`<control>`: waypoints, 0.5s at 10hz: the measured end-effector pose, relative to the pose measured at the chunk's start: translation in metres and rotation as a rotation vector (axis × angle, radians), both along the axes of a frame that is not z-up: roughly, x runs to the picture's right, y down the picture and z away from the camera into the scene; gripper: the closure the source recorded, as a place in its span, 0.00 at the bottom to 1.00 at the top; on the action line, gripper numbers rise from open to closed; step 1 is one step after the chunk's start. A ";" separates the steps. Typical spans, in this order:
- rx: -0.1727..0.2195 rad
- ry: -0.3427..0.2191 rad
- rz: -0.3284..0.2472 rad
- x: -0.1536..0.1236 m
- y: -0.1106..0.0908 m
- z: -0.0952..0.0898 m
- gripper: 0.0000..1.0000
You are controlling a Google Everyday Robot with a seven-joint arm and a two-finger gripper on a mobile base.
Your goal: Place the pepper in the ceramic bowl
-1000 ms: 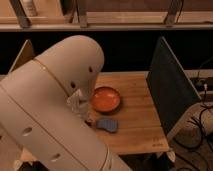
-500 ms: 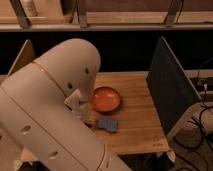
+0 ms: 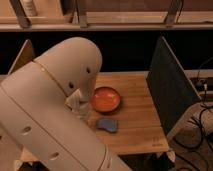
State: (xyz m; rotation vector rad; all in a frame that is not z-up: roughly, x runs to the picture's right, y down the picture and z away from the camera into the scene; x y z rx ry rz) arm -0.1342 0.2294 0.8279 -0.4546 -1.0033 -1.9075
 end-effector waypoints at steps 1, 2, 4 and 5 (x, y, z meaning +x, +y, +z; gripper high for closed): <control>0.014 -0.012 0.007 -0.001 -0.006 -0.004 1.00; 0.032 -0.026 0.016 -0.003 -0.014 -0.007 1.00; 0.102 -0.058 0.035 -0.003 -0.044 -0.019 1.00; 0.150 -0.066 0.041 0.003 -0.063 -0.025 1.00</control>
